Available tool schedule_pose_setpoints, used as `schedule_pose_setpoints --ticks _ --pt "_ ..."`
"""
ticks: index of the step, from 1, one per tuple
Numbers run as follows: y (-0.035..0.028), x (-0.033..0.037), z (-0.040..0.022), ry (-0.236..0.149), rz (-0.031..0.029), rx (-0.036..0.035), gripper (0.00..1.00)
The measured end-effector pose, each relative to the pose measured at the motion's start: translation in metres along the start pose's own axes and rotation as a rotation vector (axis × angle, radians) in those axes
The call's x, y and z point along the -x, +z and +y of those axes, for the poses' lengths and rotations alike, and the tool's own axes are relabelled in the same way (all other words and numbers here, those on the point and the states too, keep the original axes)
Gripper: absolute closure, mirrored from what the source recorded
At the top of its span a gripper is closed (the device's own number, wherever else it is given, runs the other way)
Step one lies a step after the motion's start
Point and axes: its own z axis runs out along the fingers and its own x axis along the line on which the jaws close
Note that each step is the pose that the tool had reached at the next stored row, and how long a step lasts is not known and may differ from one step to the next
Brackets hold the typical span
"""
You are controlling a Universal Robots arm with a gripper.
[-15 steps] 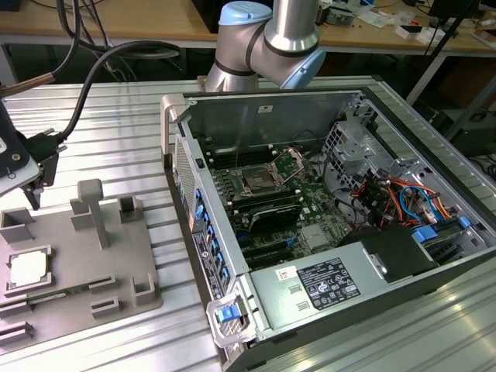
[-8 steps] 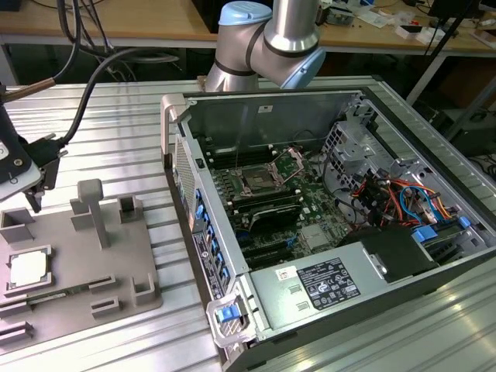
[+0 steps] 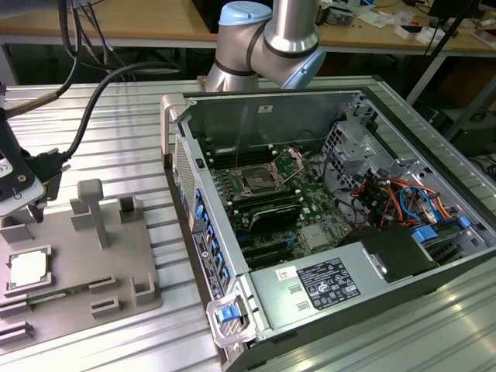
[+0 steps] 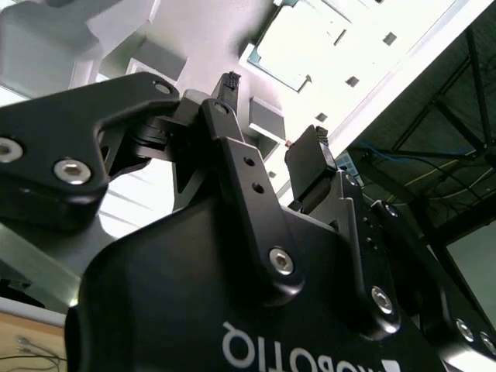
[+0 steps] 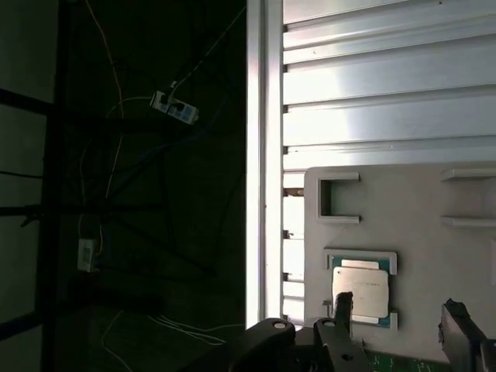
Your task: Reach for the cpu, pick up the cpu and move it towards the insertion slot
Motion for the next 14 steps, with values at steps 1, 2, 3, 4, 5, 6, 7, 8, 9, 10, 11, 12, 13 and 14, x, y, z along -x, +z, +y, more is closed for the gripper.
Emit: schedule_pose_setpoints --ticks 1,2,3,4,5,6,7,8,9,10,11,12,13,14 --pt "0.0003 0.0000 -0.0015 0.000 0.0001 0.0000 0.47" --pt "0.0005 0.0000 -0.0018 0.000 -0.0002 0.0001 0.47" --pt "0.0008 0.0000 -0.0020 0.000 -0.0001 0.0001 0.47" --pt "0.0013 0.0000 -0.0026 0.000 -0.0001 0.0001 0.47" --pt "0.0020 -0.0001 -0.0040 0.000 0.0002 -0.0001 0.47" --pt "0.0022 -0.0001 -0.0041 0.000 0.0000 0.0000 0.47" --pt "0.0025 -0.0001 -0.0043 0.000 0.0000 0.0000 0.47" --pt "0.0027 -0.0001 -0.0044 0.000 0.0000 0.0000 0.47" --pt "0.0028 -0.0001 -0.0045 0.000 0.0001 0.0000 0.47" --pt "0.0031 -0.0001 -0.0047 0.000 -0.0001 0.0000 0.47" --pt "0.0032 -0.0002 -0.0047 0.000 -0.0001 0.0000 0.47" --pt "0.0033 -0.0002 -0.0048 0.000 0.0001 0.0000 0.47" --pt "0.0033 -0.0002 -0.0048 0.000 0.0000 -0.0001 0.47" --pt "0.0034 -0.0002 -0.0048 0.000 0.0000 0.0000 0.47"
